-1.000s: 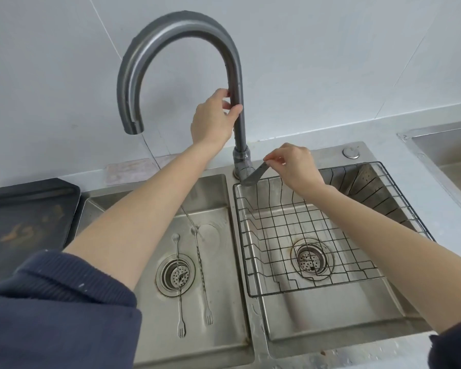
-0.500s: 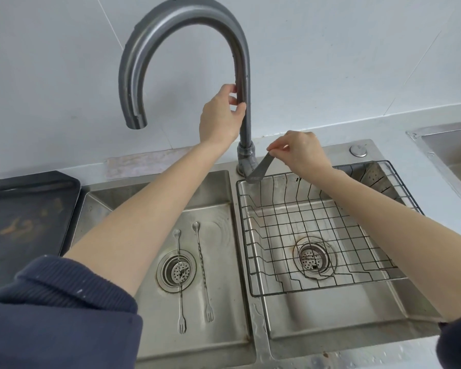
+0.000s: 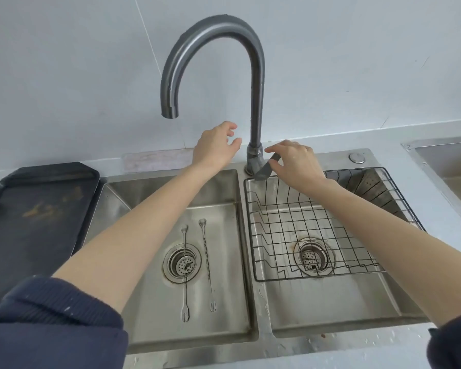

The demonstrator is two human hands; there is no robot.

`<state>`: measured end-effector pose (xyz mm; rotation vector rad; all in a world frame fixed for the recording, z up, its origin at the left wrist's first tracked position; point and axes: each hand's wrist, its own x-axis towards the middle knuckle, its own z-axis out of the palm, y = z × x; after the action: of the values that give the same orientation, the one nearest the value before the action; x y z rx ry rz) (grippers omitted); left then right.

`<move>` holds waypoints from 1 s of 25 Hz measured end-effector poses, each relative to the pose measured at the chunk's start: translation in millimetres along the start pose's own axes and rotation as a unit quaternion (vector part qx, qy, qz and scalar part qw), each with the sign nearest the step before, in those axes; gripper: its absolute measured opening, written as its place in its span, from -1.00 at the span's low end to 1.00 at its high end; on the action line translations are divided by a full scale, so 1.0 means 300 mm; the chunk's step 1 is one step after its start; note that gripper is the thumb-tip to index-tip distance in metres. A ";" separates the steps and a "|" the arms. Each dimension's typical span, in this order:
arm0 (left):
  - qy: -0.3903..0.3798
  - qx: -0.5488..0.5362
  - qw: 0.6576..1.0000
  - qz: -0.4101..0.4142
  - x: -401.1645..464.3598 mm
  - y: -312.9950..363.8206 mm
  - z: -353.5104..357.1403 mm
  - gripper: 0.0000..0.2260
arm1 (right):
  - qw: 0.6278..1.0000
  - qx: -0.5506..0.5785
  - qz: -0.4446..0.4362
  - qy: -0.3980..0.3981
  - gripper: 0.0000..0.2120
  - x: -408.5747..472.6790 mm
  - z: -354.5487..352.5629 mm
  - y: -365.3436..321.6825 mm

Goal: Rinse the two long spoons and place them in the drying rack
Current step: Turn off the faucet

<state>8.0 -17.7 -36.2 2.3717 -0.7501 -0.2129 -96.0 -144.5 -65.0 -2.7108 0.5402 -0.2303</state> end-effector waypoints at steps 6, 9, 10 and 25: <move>-0.014 0.019 0.999 -0.025 -0.125 -0.123 -0.037 -0.67 | 0.999 0.024 -0.017 -0.037 -0.69 -0.062 0.049 -0.125; -0.020 0.018 0.998 -0.051 -0.167 -0.195 -0.055 -0.68 | 0.997 0.037 -0.018 -0.060 -0.71 -0.078 0.101 -0.168; -0.022 0.020 0.998 -0.059 -0.177 -0.220 -0.057 -0.68 | 0.996 0.045 -0.014 -0.069 -0.70 -0.081 0.115 -0.179; -0.096 0.029 0.981 -0.165 -0.251 -0.563 0.052 -0.69 | 0.974 0.082 0.043 -0.206 -0.70 -0.082 0.434 -0.268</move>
<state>19.1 124.3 -155.4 2.5469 -0.4479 -0.5715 -61.9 -23.9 -156.3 -2.4672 0.4873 0.2937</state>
